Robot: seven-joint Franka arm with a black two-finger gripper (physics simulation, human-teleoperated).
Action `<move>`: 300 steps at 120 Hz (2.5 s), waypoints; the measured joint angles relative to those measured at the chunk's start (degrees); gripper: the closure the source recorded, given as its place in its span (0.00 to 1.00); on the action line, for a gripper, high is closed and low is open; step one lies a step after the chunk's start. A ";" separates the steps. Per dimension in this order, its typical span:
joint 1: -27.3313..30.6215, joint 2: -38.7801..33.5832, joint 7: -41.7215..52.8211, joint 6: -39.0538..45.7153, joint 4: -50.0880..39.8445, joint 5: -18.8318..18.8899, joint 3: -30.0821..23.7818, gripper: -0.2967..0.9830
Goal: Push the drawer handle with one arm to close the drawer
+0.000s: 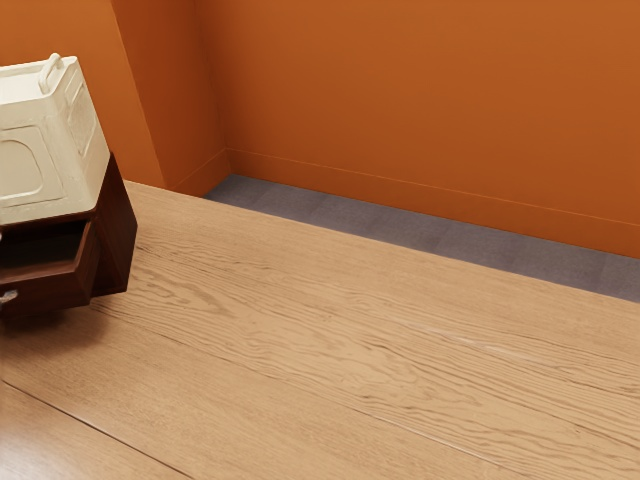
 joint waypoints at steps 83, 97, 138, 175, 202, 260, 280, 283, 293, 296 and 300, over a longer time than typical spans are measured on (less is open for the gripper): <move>4.19 3.32 10.36 27.52 -4.13 1.09 0.28 0.85; 5.30 4.46 9.74 28.84 -4.06 -0.15 0.32 0.85; 7.19 11.04 11.44 30.79 -0.17 -0.14 -0.09 0.85; 6.27 16.42 13.08 32.69 4.56 0.49 -0.42 0.85; 6.07 21.43 13.83 34.86 8.98 2.80 -0.42 0.85; 6.10 30.96 15.45 36.15 18.94 6.04 -0.39 0.85; 5.51 33.54 15.98 36.19 21.82 6.13 -0.36 0.85; 5.29 34.02 16.05 36.19 22.38 6.17 -0.36 0.85; 4.37 35.29 16.33 36.20 23.88 6.22 -0.36 0.85; 4.19 35.67 16.42 36.21 24.34 6.24 -0.36 0.85; 4.05 36.08 16.56 36.21 24.93 6.25 -0.35 0.85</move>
